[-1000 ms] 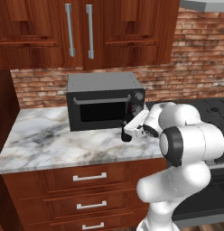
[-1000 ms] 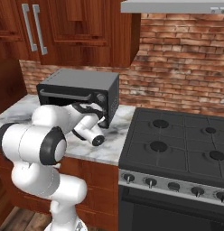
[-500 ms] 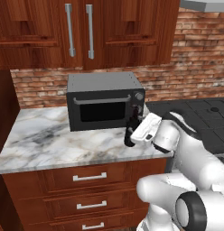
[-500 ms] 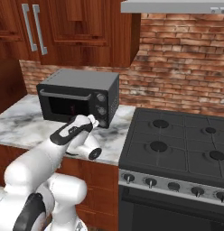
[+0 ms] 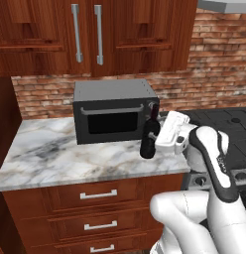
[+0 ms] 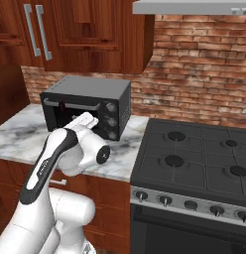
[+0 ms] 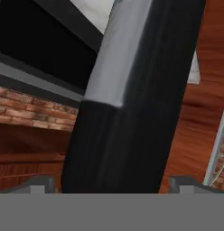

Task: There is a wine glass and glass cup on the dining counter. Place the wine bottle next to the wine glass and the juice bottle next to the glass cup.

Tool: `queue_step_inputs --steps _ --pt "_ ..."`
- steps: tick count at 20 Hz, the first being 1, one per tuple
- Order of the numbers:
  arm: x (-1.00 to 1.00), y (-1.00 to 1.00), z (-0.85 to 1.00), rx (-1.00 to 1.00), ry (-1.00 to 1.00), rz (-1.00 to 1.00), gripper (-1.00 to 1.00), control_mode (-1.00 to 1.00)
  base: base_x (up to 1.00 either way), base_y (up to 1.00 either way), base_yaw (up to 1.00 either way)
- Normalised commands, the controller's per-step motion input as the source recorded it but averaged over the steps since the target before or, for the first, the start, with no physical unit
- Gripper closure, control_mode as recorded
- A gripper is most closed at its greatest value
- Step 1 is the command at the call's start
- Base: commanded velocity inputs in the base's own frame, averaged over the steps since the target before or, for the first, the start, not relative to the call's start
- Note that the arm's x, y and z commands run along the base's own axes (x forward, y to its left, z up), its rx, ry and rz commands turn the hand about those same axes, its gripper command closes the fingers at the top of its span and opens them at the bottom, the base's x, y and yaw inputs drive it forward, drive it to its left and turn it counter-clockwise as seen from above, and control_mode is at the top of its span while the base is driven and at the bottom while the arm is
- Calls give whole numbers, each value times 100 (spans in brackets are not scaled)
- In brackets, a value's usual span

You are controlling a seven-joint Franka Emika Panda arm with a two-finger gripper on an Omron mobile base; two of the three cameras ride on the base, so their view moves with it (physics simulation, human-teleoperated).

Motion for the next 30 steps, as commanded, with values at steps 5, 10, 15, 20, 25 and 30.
queue_step_inputs --steps 5,10,15,20,25,30 --pt "-88 0 73 0 0 27 100 -100 0 0 0" --pt "-37 0 96 0 0 22 100 -100 0 0 0" --pt "-8 -10 84 0 0 23 100 -100 0 0 0" --pt "-44 -11 14 0 -2 32 100 -100 0 0 0" --pt "-53 -5 -7 -1 -9 36 100 -100 0 0 0" --pt "-29 -1 0 0 -5 20 100 -100 0 0 0"
